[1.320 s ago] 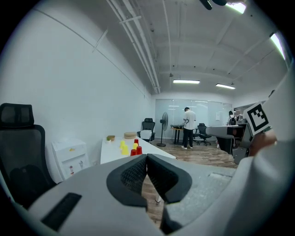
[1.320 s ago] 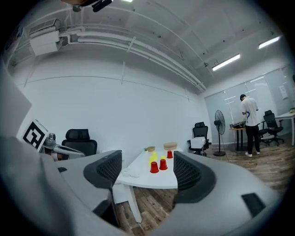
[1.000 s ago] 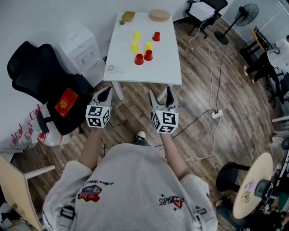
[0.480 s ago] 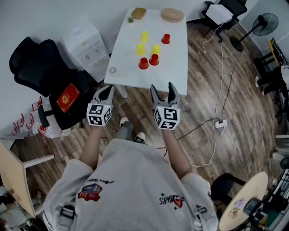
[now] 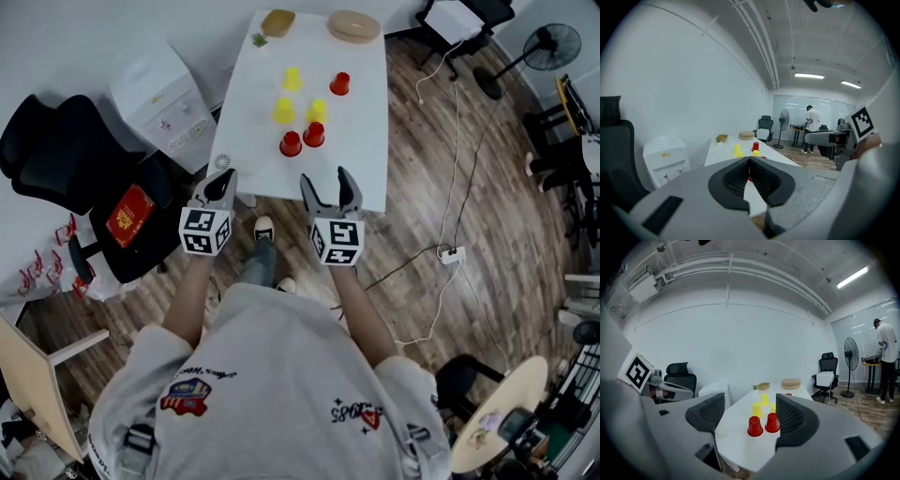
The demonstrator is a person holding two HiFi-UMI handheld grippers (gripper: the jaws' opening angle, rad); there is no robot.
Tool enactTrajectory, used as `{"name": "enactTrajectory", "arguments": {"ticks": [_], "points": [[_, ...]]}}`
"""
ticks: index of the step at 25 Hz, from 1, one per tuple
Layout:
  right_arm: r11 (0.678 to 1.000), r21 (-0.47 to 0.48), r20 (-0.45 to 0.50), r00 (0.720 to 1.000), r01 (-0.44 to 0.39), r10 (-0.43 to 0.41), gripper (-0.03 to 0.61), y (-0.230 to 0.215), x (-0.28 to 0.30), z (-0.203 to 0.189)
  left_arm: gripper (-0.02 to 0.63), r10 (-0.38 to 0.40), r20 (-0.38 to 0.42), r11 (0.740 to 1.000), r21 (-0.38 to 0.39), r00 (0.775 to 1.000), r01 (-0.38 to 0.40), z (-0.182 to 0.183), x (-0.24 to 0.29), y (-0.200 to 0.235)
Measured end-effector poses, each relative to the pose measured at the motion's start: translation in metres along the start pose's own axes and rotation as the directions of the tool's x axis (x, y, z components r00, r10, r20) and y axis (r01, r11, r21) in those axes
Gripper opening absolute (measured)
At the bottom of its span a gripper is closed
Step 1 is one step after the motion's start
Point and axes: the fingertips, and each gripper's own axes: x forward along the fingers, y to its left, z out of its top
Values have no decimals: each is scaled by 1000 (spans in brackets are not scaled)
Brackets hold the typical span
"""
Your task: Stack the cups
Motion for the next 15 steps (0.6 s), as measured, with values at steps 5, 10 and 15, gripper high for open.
{"name": "enactTrajectory", "arguments": {"ticks": [5,10,15], "points": [[1000,-18,-59,998,-7,6,328,1,66,-6,6,-16,-7,1000,-18,1000,15,13,47,42],[999,-37,-178,984,-20,13,315,5,128,-33,6,-18,-9,999,-37,1000,17,31,85,95],[999,-32,-362,932,-36,22,316,9,175,-96,6,-30,-22,999,-40,999,30,38,116,136]]}}
